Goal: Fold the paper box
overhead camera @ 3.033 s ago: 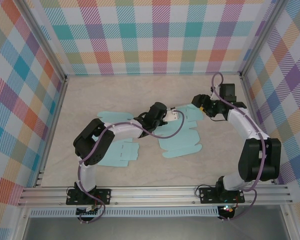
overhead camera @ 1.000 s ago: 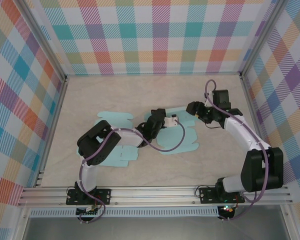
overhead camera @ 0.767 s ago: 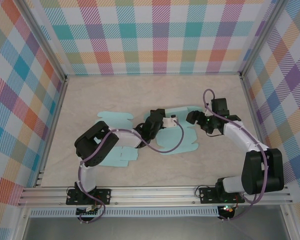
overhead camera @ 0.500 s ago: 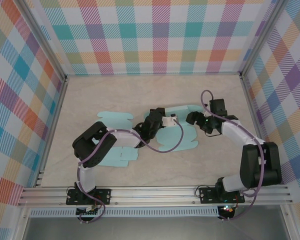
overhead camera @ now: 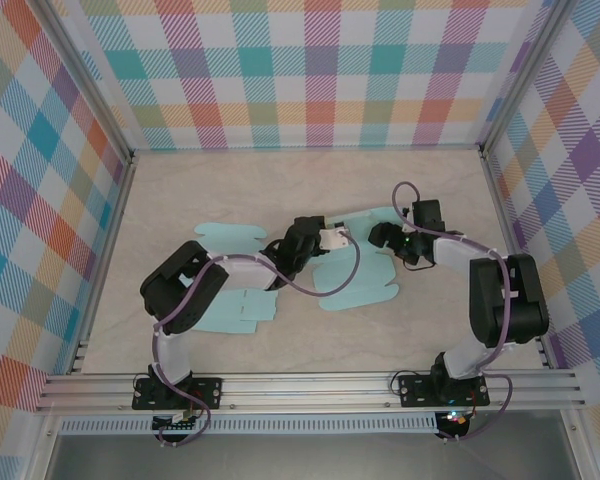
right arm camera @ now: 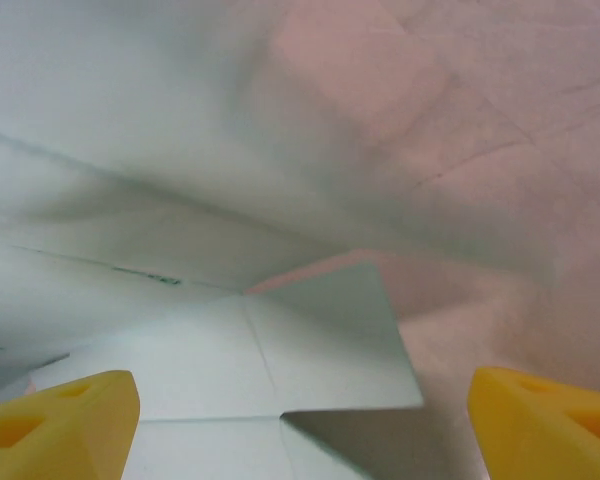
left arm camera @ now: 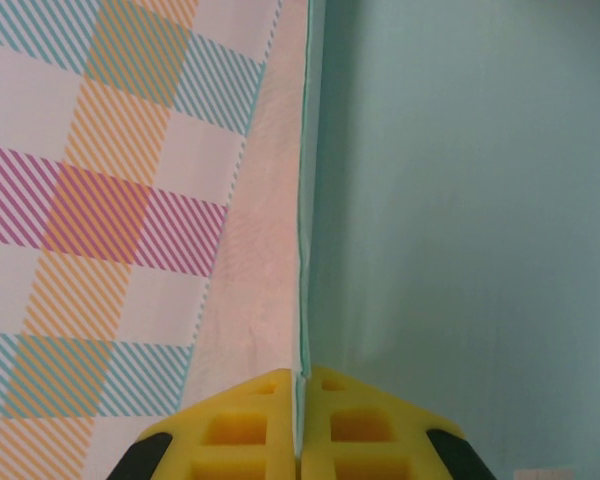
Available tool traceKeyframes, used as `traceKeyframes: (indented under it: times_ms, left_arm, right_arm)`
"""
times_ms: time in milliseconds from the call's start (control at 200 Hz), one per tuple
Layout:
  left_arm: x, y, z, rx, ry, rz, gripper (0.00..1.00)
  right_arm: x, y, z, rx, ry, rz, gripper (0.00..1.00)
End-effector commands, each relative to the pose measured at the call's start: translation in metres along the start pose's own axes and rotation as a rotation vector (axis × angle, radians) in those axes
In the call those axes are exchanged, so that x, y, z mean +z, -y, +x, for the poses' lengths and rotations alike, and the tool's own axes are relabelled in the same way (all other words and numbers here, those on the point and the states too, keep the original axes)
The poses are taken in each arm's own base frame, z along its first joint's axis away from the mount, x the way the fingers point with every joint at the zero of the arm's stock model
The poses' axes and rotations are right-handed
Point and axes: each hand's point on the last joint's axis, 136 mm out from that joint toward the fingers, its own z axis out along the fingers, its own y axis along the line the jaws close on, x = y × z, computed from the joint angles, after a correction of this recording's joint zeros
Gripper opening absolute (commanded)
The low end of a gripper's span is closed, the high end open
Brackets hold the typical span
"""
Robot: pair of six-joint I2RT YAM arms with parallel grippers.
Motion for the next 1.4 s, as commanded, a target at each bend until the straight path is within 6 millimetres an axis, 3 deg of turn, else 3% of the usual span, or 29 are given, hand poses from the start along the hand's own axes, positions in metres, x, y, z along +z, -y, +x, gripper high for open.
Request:
traceKeyframes:
  times_ms: [0, 275, 555, 970, 1395]
  left_arm:
    - [-0.005, -0.026, -0.011, -0.126, 0.060, 0.020, 0.05]
    - [-0.001, -0.027, -0.006, -0.133, 0.047, 0.040, 0.05]
    - [0.004, -0.029, -0.002, -0.126, 0.012, 0.024, 0.05]
    - [0.011, -0.033, 0.002, -0.131, -0.029, -0.007, 0.05]
    - [0.014, -0.031, -0.002, -0.134, -0.041, -0.031, 0.05]
  right_arm:
    - [0.005, -0.004, -0.016, -0.026, 0.057, -0.033, 0.85]
    - [0.012, -0.020, -0.018, -0.010, 0.052, -0.148, 0.77]
    - [-0.003, -0.038, -0.023, -0.033, 0.074, -0.215, 0.63]
    - [-0.017, -0.048, -0.021, -0.019, 0.091, -0.264, 0.58]
    - [-0.004, -0.046, -0.019, 0.073, 0.081, -0.296, 0.25]
